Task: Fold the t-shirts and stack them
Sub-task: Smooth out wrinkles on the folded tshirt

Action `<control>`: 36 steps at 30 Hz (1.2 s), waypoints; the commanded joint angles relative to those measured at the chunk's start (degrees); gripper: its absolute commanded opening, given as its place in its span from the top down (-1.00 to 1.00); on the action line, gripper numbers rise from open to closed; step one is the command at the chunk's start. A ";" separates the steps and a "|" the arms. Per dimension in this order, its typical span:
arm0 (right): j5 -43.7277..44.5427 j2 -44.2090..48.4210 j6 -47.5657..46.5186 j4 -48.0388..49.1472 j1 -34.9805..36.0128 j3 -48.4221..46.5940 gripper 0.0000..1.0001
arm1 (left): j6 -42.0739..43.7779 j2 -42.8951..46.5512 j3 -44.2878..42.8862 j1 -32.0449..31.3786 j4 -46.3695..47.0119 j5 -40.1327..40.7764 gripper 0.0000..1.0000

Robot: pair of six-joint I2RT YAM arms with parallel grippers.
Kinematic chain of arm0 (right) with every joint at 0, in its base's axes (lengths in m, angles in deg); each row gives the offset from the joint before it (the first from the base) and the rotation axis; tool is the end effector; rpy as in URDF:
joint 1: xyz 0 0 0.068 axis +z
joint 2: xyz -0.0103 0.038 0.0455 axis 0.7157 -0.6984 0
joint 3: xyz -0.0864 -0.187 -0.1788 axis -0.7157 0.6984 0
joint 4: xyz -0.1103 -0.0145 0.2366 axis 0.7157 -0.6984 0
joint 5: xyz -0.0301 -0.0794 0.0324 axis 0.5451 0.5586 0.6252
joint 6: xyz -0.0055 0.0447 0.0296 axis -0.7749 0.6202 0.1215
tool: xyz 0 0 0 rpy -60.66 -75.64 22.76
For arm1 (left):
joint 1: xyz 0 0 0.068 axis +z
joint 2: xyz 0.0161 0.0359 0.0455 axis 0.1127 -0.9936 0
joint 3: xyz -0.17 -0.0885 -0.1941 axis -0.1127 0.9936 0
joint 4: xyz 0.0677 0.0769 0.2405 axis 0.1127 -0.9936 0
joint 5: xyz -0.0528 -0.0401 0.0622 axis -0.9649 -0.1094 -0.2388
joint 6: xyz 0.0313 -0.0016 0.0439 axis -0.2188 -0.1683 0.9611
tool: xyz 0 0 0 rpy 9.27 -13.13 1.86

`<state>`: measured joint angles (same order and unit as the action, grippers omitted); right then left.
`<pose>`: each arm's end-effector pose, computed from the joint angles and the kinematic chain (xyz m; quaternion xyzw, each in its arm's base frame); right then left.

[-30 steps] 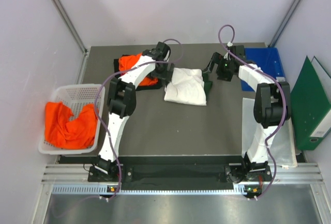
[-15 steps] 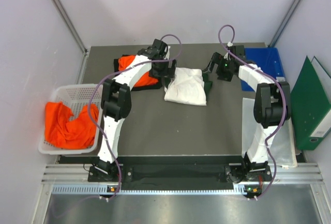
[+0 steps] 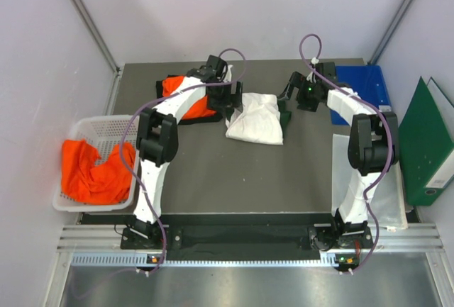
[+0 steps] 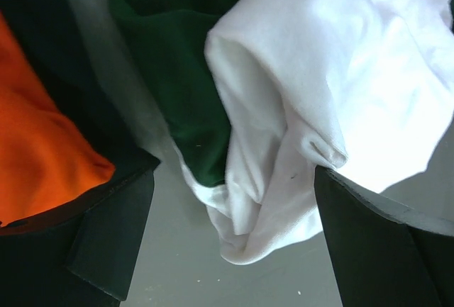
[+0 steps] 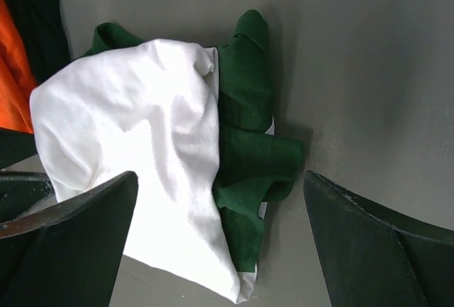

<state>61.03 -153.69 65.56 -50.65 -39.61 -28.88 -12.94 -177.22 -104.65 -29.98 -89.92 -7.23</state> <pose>0.4288 0.0581 0.2183 0.1046 0.9118 0.2586 0.3014 0.4527 -0.2073 0.2231 0.0864 0.9509 -0.2147 0.2054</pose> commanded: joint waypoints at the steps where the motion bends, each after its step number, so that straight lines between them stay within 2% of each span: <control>1: -0.99 0.74 0.07 1.43 -0.46 -0.65 -0.99 | -0.81 5.51 -0.69 1.36 1.66 5.82 -0.98; 3: -1.08 0.65 0.07 1.52 -0.46 -0.73 -0.99 | -0.72 7.80 0.36 1.45 2.45 6.80 -0.98; 9: -4.15 -0.49 -0.11 2.22 -0.37 -2.49 -0.99 | -1.42 9.56 3.43 1.45 3.42 2.33 -0.98; 12: -5.82 -0.66 -0.81 1.09 0.41 -4.76 -0.88 | -1.51 10.35 4.23 1.53 3.15 1.19 -0.98; 15: -8.10 -0.66 -1.69 0.46 1.03 -6.18 -0.57 | -1.07 10.27 5.02 1.45 4.29 -2.93 -0.98; 16: -9.16 -0.93 -1.26 0.72 1.12 -6.27 -0.28 | -1.33 9.83 5.11 1.45 4.74 -4.34 -0.98; 18: -12.57 -1.45 -0.46 1.77 1.38 -6.10 0.15 | -2.21 7.81 4.58 1.36 4.56 -6.54 -0.98; 19: -13.73 -1.89 0.15 2.74 1.38 -6.10 0.61 | -2.39 7.11 3.89 1.36 4.39 -6.55 -0.98; 22: -17.95 -2.86 0.94 4.94 2.52 -6.36 1.00 | -2.39 4.65 2.83 1.27 3.07 -6.38 -0.98; 28: -24.28 -9.43 -1.07 1.52 7.44 -14.52 1.00 | -3.00 0.78 1.68 1.36 2.11 -9.97 -0.98; 36: -26.66 -16.22 0.59 0.73 10.79 -19.89 1.00 | -3.18 -2.12 3.00 1.27 2.28 -8.75 -0.98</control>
<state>37.16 -167.74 65.98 -49.80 -29.49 -45.25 -15.76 -178.95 -100.60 -28.38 -88.50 -14.96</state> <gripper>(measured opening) 0.004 0.989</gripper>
